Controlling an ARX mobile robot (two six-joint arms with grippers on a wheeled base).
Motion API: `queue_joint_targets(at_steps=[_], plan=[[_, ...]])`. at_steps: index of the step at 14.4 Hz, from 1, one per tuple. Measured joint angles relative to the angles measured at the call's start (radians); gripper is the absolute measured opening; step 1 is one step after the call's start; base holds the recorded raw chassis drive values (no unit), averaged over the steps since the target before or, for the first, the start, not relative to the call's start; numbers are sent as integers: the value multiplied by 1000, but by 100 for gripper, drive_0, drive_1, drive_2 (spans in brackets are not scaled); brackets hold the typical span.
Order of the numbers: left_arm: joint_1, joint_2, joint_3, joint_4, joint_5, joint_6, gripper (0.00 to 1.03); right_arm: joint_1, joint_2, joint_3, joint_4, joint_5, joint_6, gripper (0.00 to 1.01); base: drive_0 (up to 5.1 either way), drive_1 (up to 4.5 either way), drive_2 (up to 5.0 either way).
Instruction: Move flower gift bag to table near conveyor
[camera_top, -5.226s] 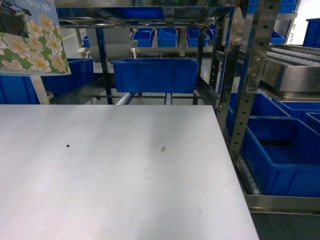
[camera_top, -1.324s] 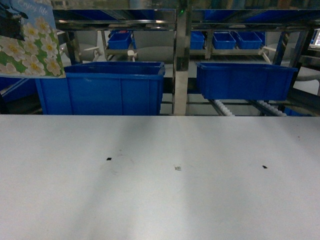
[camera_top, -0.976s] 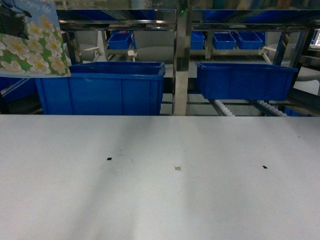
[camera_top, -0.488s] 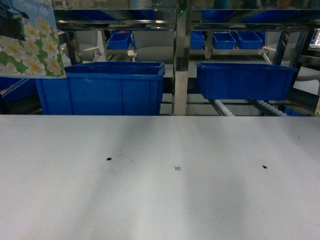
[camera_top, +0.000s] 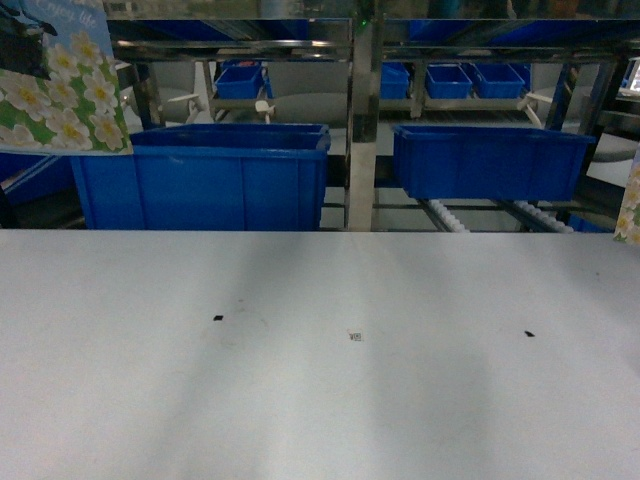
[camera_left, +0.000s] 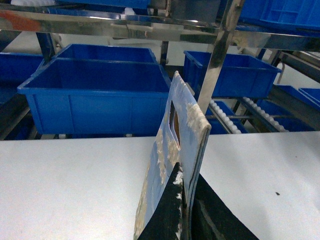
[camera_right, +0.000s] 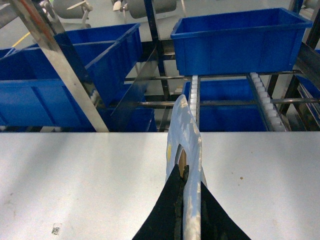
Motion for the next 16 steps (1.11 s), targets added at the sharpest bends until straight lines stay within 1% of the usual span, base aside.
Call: queue_joint_targets(at_steps=[1, 2, 3, 4, 5, 8, 9, 11, 16], plan=[[0, 0, 0, -1, 1, 0, 2, 0, 0, 2, 0, -9, 0, 2, 0, 0, 0], [0, 0, 0, 0, 1, 0, 2, 14, 2, 6, 11, -15, 11, 2, 0, 0, 0], [0, 0, 0, 0, 1, 0, 2, 36, 23, 31, 41, -16, 63, 2, 0, 0, 0], [0, 0, 0, 0, 1, 0, 2, 67, 53, 29, 61, 10, 109, 2, 0, 0, 0], [0, 0, 0, 0, 0, 0, 2, 89, 66, 15, 88, 32, 117, 2, 0, 0, 0], [0, 0, 0, 0, 1, 0, 2, 117, 143, -19, 140, 55, 116, 2, 0, 0, 0], [0, 0, 0, -1, 1, 0, 2, 114, 186, -23, 156, 64, 113, 2, 0, 0, 0], [0, 0, 0, -1, 1, 0, 2, 87, 243, -18, 188, 85, 104, 2, 0, 0, 0], [0, 0, 0, 0, 0, 0, 2, 67, 343, 15, 224, 84, 62, 2, 0, 0, 0]])
